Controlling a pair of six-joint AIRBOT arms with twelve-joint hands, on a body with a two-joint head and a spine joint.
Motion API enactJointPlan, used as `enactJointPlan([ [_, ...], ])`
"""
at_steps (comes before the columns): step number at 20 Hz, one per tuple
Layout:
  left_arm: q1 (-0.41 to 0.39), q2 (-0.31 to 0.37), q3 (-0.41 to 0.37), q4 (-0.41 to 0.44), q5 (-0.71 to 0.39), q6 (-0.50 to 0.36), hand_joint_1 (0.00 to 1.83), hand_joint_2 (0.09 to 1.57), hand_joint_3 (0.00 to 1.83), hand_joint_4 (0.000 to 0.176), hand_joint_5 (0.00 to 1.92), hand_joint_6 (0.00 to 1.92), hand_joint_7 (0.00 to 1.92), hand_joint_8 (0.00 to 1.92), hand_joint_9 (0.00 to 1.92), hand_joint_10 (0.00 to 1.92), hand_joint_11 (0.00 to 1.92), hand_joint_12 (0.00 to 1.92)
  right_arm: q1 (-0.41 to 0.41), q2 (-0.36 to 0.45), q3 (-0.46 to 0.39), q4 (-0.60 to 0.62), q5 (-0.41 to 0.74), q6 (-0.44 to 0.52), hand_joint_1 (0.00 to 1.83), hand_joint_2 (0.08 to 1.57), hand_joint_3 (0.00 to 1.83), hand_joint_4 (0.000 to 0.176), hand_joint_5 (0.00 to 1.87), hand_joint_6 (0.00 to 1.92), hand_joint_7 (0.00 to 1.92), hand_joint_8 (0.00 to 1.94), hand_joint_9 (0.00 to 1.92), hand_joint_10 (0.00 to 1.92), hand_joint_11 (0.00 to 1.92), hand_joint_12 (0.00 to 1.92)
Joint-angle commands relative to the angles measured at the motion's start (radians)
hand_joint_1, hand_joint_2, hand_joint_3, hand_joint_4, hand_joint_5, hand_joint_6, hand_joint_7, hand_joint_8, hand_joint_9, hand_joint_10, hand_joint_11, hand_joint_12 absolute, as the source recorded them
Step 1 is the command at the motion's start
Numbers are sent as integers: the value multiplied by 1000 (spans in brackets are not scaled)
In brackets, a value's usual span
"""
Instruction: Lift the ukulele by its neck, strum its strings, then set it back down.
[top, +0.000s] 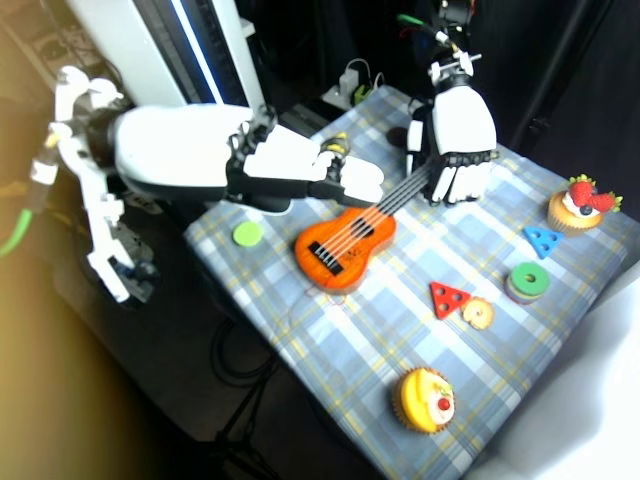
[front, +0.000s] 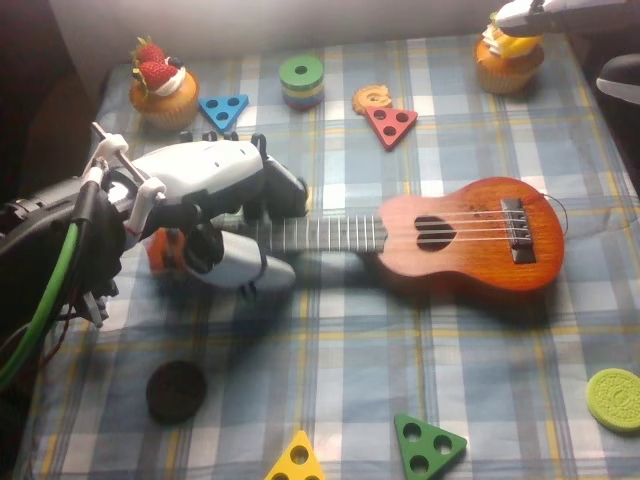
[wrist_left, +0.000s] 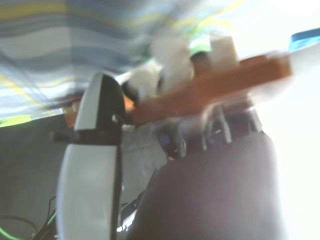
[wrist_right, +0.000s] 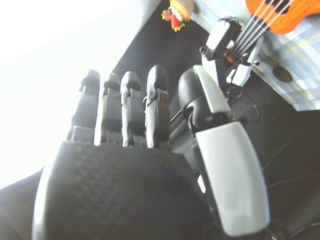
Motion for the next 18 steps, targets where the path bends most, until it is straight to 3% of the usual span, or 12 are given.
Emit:
enactJointPlan([
  [1, -2, 14, -8, 13, -109, -4, 812, 1075, 4, 0, 393, 44, 355, 436, 183, 926, 3, 1635, 14, 13, -3, 35, 93, -6, 863, 1394, 1, 3, 421, 4, 174, 0, 85, 2, 0, 360],
  [2, 1, 28, -22, 26, -121, -19, 728, 1069, 0, 5, 349, 12, 386, 208, 249, 622, 0, 1515, 14, 16, -4, 36, 94, -6, 859, 1393, 0, 7, 398, 0, 155, 0, 81, 0, 0, 382],
  [3, 2, 44, -37, 43, -135, -38, 601, 1094, 3, 8, 211, 2, 213, 59, 103, 437, 0, 1268, 14, 19, -6, 37, 96, -6, 822, 1397, 1, 20, 338, 0, 116, 0, 63, 0, 0, 452],
  [5, 6, 91, -77, 108, -178, -110, 479, 1060, 0, 18, 62, 0, 30, 2, 3, 159, 0, 955, 14, 36, -19, 45, 104, -6, 759, 1431, 4, 17, 245, 5, 71, 0, 92, 12, 0, 793],
  [7, 12, 136, -110, 164, -235, -186, 519, 1089, 2, 10, 34, 11, 0, 0, 0, 5, 0, 99, 14, 52, -32, 64, 114, -32, 552, 1466, 10, 19, 100, 3, 44, 1, 103, 16, 0, 988],
  [9, 23, 187, -140, 231, -314, -296, 428, 1116, 11, 7, 3, 1, 0, 0, 0, 0, 0, 3, 8, 87, -74, 160, 122, -179, 457, 1463, 2, 26, 16, 6, 2, 0, 34, 23, 0, 568],
  [11, 32, 222, -155, 279, -388, -396, 349, 1163, 22, 6, 0, 0, 0, 0, 0, 0, 0, 0, -9, 102, -83, 189, 141, -197, 485, 1437, 0, 32, 0, 0, 0, 0, 1, 1, 0, 211],
  [13, 41, 245, -157, 306, -463, -492, 293, 1192, 26, 33, 0, 0, 0, 0, 0, 0, 0, 0, -31, 108, -89, 239, 146, -240, 471, 1415, 0, 60, 0, 0, 0, 0, 0, 0, 0, 198],
  [15, 50, 257, -153, 323, -527, -572, 264, 1225, 24, 40, 0, 0, 0, 0, 0, 0, 0, 0, -55, 118, -100, 310, 168, -311, 399, 1365, 0, 20, 0, 0, 0, 0, 2, 1, 0, 426],
  [16, 55, 261, -148, 329, -560, -615, 431, 1222, 14, 48, 0, 0, 0, 0, 0, 0, 0, 0, -72, 124, -106, 341, 196, -331, 401, 1345, 0, 12, 0, 0, 0, 0, 0, 0, 0, 443],
  [17, 64, 263, -133, 344, -607, -696, 599, 1224, 8, 34, 0, 0, 0, 0, 0, 0, 0, 0, -96, 136, -115, 386, 232, -362, 401, 1341, 0, 17, 0, 0, 0, 0, 0, 0, 0, 445],
  [18, 70, 263, -127, 347, -627, -731, 687, 1239, 11, 15, 0, 0, 0, 0, 0, 0, 0, 0, -107, 138, -118, 404, 244, -379, 413, 1331, 0, 1, 0, 0, 0, 0, 0, 0, 0, 491],
])
